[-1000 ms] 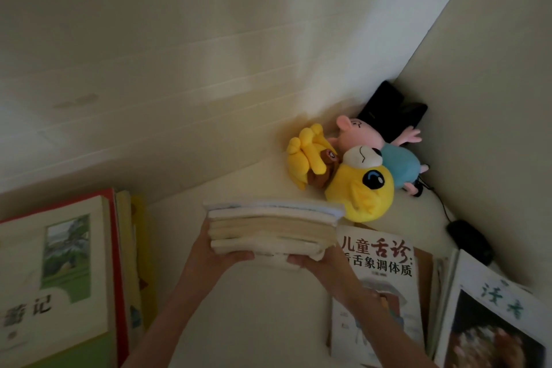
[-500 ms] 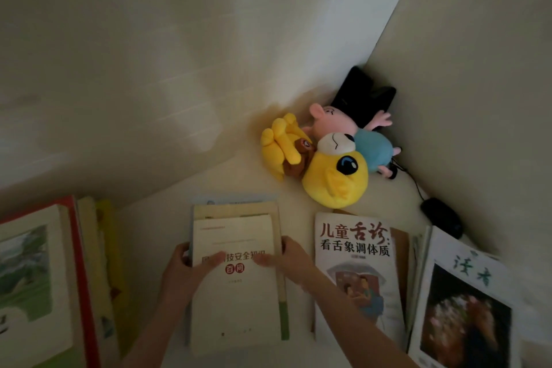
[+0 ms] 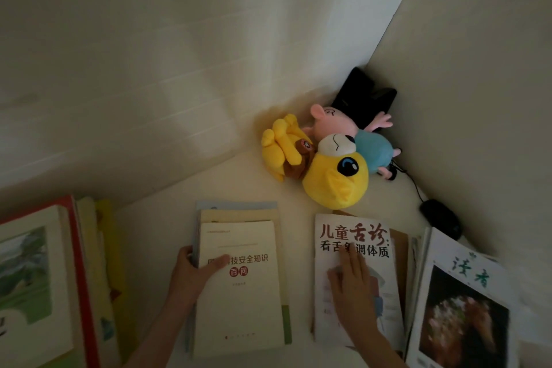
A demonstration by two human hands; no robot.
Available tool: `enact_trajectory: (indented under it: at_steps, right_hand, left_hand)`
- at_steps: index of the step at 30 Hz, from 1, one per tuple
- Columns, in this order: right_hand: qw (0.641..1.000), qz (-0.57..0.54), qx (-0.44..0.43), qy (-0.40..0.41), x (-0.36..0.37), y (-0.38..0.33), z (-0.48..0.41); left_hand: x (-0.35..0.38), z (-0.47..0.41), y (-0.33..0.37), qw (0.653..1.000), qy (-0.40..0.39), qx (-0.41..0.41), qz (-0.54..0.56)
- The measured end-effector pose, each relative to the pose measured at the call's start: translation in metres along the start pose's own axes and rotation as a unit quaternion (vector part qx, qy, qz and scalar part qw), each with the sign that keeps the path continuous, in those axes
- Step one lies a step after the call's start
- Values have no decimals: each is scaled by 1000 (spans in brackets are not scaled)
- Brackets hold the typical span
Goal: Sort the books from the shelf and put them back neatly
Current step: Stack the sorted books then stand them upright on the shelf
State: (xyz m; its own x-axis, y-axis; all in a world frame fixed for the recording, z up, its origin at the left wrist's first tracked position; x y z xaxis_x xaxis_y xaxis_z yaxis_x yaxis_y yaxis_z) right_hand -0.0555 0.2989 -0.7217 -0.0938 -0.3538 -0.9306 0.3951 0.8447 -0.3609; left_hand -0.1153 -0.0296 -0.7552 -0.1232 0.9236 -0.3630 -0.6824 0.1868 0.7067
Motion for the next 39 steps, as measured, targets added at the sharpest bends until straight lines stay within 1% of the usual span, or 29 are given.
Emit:
enact_trajectory:
  at_steps: [2,4,6,7,8,10,11,14,16,17,18,20,22,23,25,26,27,28,29,30,31,32,33,34,35,36,37,38,39]
  right_hand:
    - [997,42,-17,-56,16,9,6]
    - [993,63,-7,-100,28,10,10]
    - [993,88,-20,-71,27,8,8]
    - [991,101,-28,-81,32,7,9]
    - [990,114,-29,-80,32,5,8]
    - [988,127,-31,-84,33,5,8]
    - [986,133,-25,-98,36,7,10]
    - [986,122,-23,-112,34,-2,6]
    - [987,110,-10,-113,23,-9,3]
    - [989,82,1,-125,20,-10,3]
    - [991,45,9,-126,16,-10,1]
    - [992,-35,26,-120,6,-13,-3]
    - [986,-99,44,-128,-1,-20,-3]
    - [982,-120,47,-138,0,-25,-1]
    - [973,-173,46,-144,-2,-38,4]
    - [966,-204,53,-150,-3,-46,9]
    - [958,-234,59,-158,-2,-56,15]
    - [953,-246,57,-171,2,-67,23]
    - [948,-253,50,-185,4,-80,31]
    - [944,-258,39,-203,7,-91,39]
    - [935,-283,26,-214,9,-99,43]
    - [916,-335,39,-220,5,-99,43]
    - [888,-401,75,-211,-3,-91,38]
    - [876,-435,111,-179,-11,-71,30]
    - [874,-446,143,-127,-21,-47,21]
    - [898,-398,170,-73,-27,-17,13]
    - [927,-323,190,-36,-28,11,9]
    - [955,-219,200,-30,-25,29,8]
    - [972,-118,200,-46,-18,40,9]
  left_hand:
    - [0,-2,-3,1000,-1,-13,0]
    - [2,-3,-4,1000,-7,-18,-15]
    - [4,-2,-4,999,-11,-25,-24]
    - [3,-2,-3,999,-2,-18,-50]
    - [0,-2,1,995,21,0,-100]
    - [-11,3,16,973,83,55,-206]
    - [-14,6,23,967,101,76,-220]
    - [-18,13,33,973,107,97,-180]
    - [-17,24,44,974,113,141,-140]
    - [-15,31,49,974,108,167,-113]
    - [-10,39,52,977,87,179,-74]
    - [13,56,52,987,-4,160,13]
    - [43,73,48,989,-90,106,44]
    - [60,82,43,988,-135,65,47]
    - [92,103,34,973,-224,-29,41]
    - [105,112,32,965,-251,-63,45]
    - [114,118,32,959,-260,-87,71]
    - [119,121,36,955,-251,-104,116]
    - [118,119,40,956,-221,-112,159]
    - [113,115,44,961,-187,-103,177]
    - [107,110,47,967,-170,-85,168]
    - [103,107,49,973,-169,-66,145]
    - [99,104,50,976,-175,-51,117]
    - [94,102,51,978,-181,-37,93]
    - [89,99,51,980,-185,-26,72]
    - [84,97,53,980,-191,-16,59]
    - [80,96,55,980,-192,-11,52]
    - [76,95,56,980,-189,-9,55]
    - [73,94,56,980,-185,-14,67]
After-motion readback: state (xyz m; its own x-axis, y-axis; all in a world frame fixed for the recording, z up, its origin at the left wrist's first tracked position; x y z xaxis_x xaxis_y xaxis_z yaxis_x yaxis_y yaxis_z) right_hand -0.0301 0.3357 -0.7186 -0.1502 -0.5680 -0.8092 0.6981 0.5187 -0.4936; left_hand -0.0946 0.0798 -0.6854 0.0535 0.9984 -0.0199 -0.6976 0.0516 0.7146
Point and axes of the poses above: each hand's wrist, its own z-axis away from the middle knuckle, its own x-axis out of the palm, y = z × x, the point moved 9 cm from there along -z, towards the middle knuckle, and after that the axes turned 8 degrees about y, right-handed, at the moved point
